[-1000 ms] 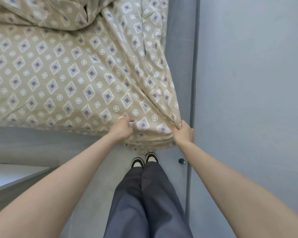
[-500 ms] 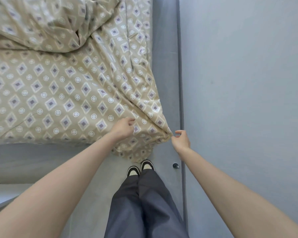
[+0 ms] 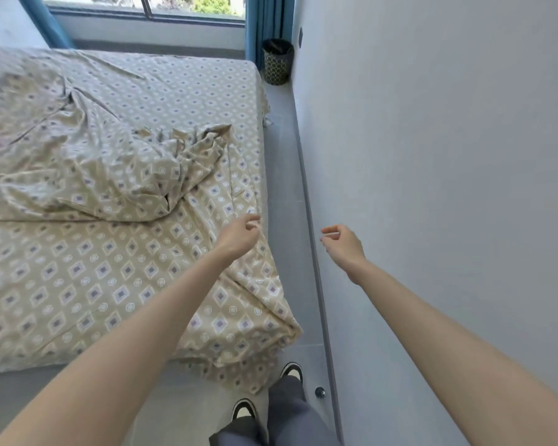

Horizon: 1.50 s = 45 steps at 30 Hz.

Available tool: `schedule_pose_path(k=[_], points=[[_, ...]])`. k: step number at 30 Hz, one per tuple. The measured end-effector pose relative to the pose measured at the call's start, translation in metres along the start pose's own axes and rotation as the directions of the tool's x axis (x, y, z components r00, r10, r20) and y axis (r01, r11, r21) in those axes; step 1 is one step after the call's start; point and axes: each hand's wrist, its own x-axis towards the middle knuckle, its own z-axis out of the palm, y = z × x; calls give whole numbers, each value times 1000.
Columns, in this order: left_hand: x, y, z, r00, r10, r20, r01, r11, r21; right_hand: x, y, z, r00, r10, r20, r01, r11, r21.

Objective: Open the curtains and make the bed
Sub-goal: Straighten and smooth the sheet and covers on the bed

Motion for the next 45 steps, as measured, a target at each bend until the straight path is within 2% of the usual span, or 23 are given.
schedule_pose_path(k=[10, 13, 22, 28, 37, 45], points=[[46, 88, -48, 989, 65, -136, -82, 989, -124, 58, -113, -61, 971, -233, 57, 236, 971, -47], [58, 106, -64, 982, 63, -180, -97, 977, -189, 73, -137, -69, 958, -277, 73, 281, 958, -58], [133, 140, -116, 949, 43, -313, -118, 967, -227, 142, -208, -77, 924, -352, 152, 366, 927, -78], [224, 144, -145, 942, -35, -335, -70, 953, -296, 229, -260, -58, 903, -368, 221, 396, 913, -99], [385, 130, -225, 907, -214, -361, 60, 917, -393, 387, -370, 9, 836, -335, 435, 437, 885, -159], [453, 96, -301, 781, -476, -405, 188, 797, -574, 491, -476, 84, 718, -299, 629, 529, 821, -213]])
